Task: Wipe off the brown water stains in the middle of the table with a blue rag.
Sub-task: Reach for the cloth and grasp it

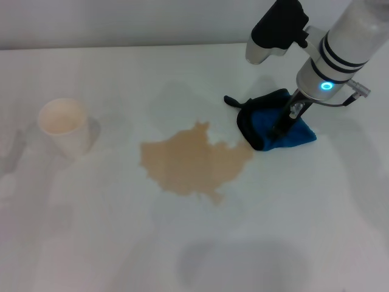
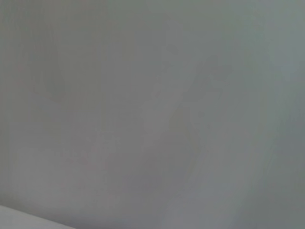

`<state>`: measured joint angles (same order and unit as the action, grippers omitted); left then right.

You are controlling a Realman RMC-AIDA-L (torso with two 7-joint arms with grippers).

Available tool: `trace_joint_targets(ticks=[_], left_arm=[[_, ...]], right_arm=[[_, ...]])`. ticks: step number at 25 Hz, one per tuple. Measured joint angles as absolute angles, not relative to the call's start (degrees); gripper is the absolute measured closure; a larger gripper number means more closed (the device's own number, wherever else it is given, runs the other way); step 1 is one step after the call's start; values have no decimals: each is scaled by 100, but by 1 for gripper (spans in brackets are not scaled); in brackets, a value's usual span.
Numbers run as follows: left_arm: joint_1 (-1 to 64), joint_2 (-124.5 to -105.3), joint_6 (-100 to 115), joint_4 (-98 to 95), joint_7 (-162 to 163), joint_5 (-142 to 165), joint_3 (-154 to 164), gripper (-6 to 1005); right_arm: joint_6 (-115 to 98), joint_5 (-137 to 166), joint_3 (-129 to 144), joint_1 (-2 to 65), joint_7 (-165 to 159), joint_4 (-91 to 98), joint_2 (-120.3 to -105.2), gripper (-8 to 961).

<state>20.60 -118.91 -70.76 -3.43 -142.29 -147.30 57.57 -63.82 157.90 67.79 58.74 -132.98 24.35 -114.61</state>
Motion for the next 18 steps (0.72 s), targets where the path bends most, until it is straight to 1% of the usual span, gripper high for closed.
trace_joint_targets(ticks=[2, 8, 13, 18], left_arm=[[2057, -11891, -7075, -343, -14229, -14730, 5757, 123], [2057, -11891, -7075, -343, -14229, -14730, 5744, 123], [2063, -11891, -7075, -343, -14229, -14745, 5739, 123], [2065, -11891, -7075, -343, -14229, -14748, 5730, 123]], right_arm=[[-6381, 15793, 6779, 5877, -13320, 2437, -11465, 676], [-6380, 15793, 6777, 5878, -13324, 2441, -11476, 826], [-6370, 15794, 6776, 5880, -13358, 2444, -11494, 872], [-6474, 15784, 6776, 5885, -13366, 2458, -11496, 896]])
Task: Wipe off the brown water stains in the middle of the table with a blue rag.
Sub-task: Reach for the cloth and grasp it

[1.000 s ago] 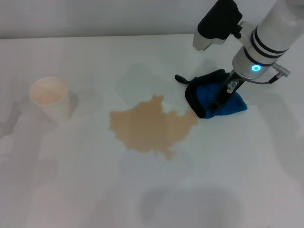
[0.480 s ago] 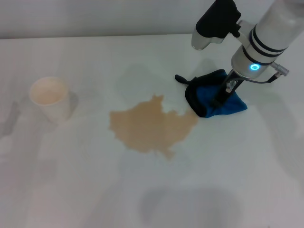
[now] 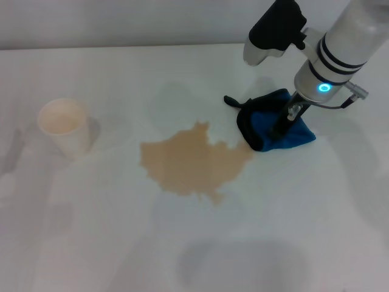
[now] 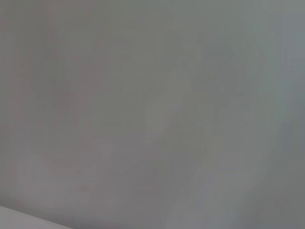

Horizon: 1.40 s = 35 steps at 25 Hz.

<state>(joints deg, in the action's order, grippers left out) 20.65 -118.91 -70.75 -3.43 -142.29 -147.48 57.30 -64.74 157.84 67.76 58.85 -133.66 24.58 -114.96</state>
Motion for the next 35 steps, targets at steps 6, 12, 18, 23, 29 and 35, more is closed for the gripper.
trace_joint_targets(ticks=[6, 12, 18, 23, 29, 35], left_arm=[[2070, -11891, -7075, -343, -14230, -14757, 5732, 123], [2074, -11891, -7075, -343, -14229, -14757, 5737, 123], [2084, -11891, -7075, -343, -14230, -14755, 5747, 123], [2066, -11891, -7088, -343, -14229, -14750, 5749, 123], [2060, -11891, -7096, -343, -14230, -14755, 5736, 123], [2094, -11891, -7081, -343, -14229, -14767, 5725, 123]], right_arm=[[-6939, 15664, 6779, 5700, -13339, 3048, -11519, 897], [-7099, 15613, 6796, 5641, -13316, 3162, -11526, 896], [-6869, 15594, 6825, 5603, -13311, 3125, -11548, 898], [-6693, 15626, 6843, 5556, -13311, 3150, -11549, 887], [-6635, 15642, 6868, 5554, -13320, 3157, -11545, 856], [-6438, 15647, 7036, 5546, -13328, 3121, -11543, 826]])
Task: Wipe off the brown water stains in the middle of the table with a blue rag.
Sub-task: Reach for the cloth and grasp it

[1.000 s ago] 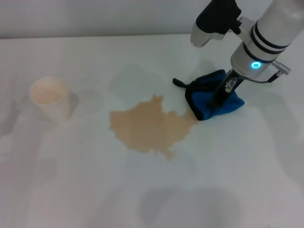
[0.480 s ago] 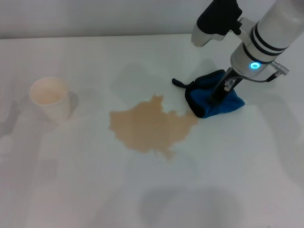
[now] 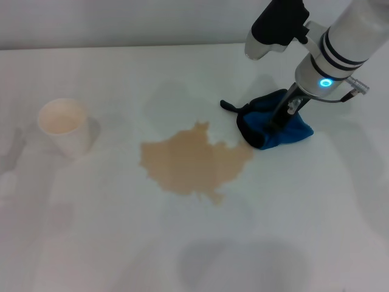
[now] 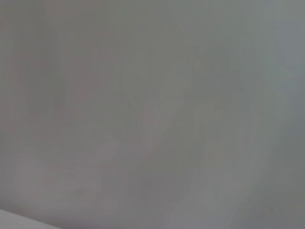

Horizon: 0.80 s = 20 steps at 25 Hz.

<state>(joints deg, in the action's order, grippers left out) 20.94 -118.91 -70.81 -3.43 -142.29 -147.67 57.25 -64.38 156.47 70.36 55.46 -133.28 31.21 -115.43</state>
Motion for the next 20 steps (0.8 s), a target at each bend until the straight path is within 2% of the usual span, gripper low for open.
trace_joint_targets(ticks=[6, 12, 20], left_arm=[[2104, -11891, -7071, -351, -14230, -14774, 5722, 123], [2117, -11883, -7061, -352, -14229, -14783, 5721, 123], [2128, -11871, -6970, -429, -14229, -14783, 5722, 123]], right_arm=[[-6378, 15646, 7060, 5546, -13330, 3107, -11549, 795], [-6263, 15643, 7067, 5572, -13327, 2889, -11549, 560], [-6137, 15623, 7065, 5551, -13325, 2792, -11547, 532]])
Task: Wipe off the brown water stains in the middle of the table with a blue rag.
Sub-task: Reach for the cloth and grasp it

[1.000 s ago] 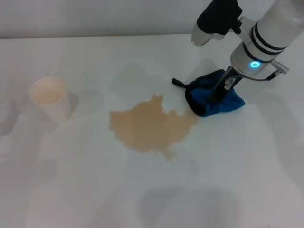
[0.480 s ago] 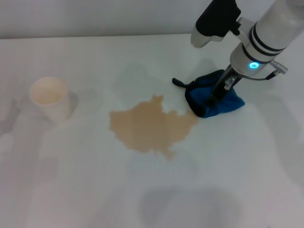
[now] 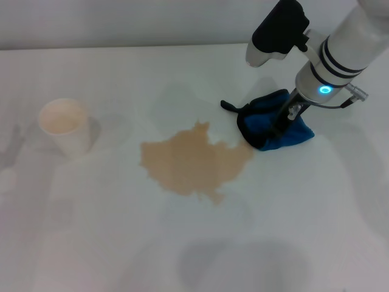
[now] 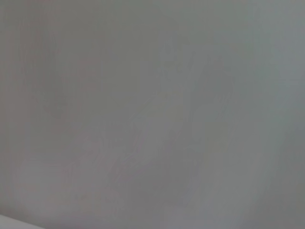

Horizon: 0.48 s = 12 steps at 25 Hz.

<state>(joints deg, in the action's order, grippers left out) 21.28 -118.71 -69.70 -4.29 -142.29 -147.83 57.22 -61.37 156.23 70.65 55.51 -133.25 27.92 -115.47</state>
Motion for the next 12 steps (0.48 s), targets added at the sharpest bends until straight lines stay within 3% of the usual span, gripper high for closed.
trace_joint_targets(ticks=[12], left_arm=[[2127, -11882, -6925, -485, -14230, -14783, 5722, 123]], right_arm=[[-6099, 15588, 7051, 5600, -13333, 2622, -11544, 605]])
